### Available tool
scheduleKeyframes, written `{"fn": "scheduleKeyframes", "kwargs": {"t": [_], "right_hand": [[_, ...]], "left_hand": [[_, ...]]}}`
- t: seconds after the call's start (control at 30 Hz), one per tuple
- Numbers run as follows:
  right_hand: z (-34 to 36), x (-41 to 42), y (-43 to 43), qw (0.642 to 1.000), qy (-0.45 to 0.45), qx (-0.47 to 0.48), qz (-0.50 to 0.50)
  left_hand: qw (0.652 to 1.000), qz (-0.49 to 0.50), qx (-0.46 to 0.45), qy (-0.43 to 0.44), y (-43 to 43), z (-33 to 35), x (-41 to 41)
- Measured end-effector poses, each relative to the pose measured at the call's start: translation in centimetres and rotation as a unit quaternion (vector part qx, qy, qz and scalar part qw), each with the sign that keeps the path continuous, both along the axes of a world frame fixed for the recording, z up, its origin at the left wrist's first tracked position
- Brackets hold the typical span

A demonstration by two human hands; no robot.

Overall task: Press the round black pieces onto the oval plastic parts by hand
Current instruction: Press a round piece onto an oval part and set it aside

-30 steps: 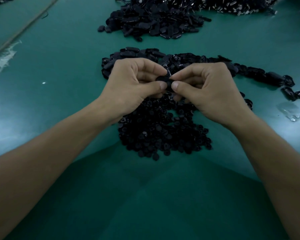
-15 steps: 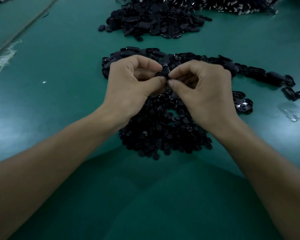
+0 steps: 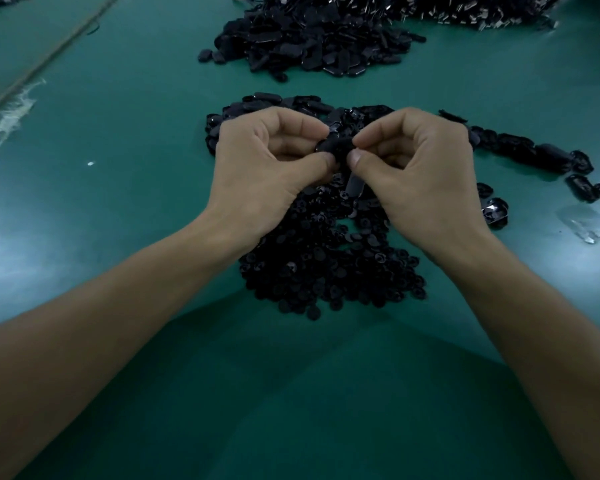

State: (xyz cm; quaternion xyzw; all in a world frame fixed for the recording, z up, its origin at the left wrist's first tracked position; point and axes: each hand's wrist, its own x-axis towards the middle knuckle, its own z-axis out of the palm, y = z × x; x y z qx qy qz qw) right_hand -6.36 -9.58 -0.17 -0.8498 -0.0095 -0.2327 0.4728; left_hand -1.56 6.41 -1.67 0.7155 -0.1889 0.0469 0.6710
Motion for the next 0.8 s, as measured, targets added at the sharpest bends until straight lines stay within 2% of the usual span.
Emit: {"fn": "scheduleKeyframes", "kwargs": {"t": [0.6, 0.8], "right_hand": [[0.15, -0.45, 0.66, 0.999, -0.029, -0.04, 0.002], [0.24, -0.44, 0.61, 0.999, -0.01, -0.051, -0.009]], "left_hand": [[0.999, -0.005, 0.038, -0.039, -0.05, 0.34, -0.34], [0.997, 0.004, 0.062, -0.05, -0.07, 0.09, -0.3]]}}
